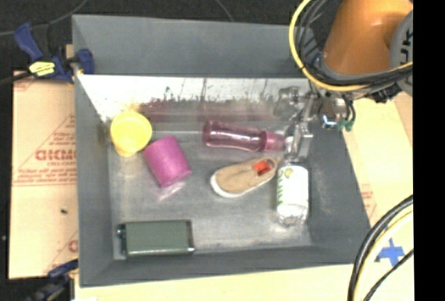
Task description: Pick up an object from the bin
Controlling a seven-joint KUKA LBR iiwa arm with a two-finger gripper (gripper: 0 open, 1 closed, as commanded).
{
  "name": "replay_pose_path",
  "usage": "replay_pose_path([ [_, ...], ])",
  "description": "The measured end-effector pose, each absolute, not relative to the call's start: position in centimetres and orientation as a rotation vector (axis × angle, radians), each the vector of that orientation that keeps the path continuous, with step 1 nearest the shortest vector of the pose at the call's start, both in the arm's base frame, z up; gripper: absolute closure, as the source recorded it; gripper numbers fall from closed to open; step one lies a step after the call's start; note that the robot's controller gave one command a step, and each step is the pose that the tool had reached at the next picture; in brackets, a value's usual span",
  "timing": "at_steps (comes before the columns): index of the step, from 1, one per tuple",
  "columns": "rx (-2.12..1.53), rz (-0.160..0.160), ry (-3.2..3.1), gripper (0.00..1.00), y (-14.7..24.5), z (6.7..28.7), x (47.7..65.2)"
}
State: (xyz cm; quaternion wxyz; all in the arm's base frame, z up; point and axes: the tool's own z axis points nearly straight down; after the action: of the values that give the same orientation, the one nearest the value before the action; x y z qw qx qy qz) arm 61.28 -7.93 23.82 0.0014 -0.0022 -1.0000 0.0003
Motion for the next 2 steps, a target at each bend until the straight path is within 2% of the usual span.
replay_pose_path([
  [1,-0.003,0.003,-3.147,0.0,-7.9,24.3,61.4],
  [2,0.384,-0.003,-3.112,0.0,-2.8,15.9,57.9],
])
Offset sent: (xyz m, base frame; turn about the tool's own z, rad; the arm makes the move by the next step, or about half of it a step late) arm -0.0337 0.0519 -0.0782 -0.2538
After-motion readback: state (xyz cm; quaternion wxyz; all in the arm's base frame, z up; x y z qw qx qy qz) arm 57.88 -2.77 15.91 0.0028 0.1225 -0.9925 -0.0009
